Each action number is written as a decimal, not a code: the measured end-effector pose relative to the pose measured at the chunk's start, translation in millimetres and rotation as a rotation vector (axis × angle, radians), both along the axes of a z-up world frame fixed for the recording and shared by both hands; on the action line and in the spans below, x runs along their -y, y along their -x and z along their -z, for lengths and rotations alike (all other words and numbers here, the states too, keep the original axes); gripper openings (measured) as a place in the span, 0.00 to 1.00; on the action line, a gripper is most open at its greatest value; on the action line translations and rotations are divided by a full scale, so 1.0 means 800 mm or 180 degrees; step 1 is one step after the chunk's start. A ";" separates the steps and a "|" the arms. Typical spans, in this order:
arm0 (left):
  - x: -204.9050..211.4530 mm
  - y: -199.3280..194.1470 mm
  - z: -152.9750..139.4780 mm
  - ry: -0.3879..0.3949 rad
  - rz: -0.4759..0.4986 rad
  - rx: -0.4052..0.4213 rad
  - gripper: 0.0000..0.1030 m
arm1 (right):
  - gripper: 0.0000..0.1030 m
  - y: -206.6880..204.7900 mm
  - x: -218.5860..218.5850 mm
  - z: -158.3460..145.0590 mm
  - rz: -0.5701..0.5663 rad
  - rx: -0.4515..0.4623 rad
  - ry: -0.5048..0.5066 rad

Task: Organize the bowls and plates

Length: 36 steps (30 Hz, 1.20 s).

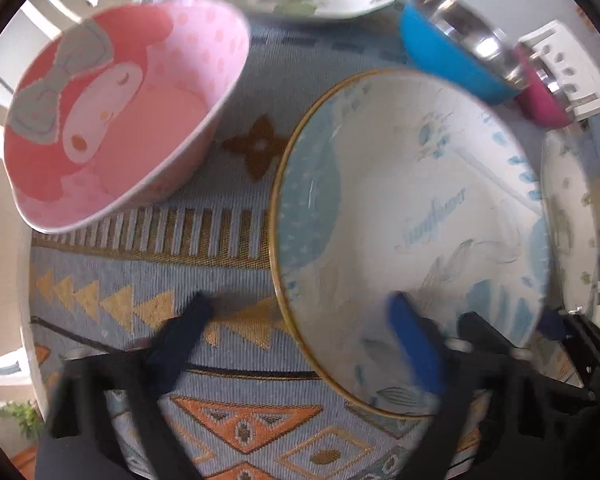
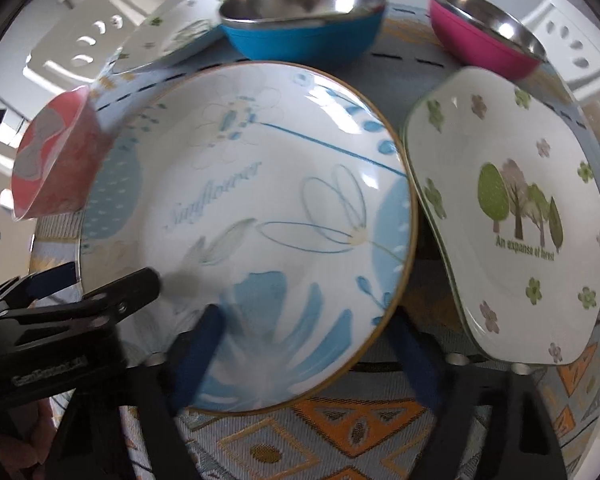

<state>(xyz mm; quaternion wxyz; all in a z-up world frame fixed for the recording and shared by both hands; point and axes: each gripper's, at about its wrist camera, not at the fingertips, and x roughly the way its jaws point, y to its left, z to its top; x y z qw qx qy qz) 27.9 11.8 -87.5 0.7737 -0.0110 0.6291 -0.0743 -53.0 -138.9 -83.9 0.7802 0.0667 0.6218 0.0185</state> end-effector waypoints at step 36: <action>0.003 0.062 -0.003 0.0217 0.0416 -0.0041 0.39 | 0.33 0.020 0.017 -0.007 0.0105 -0.0217 -0.0382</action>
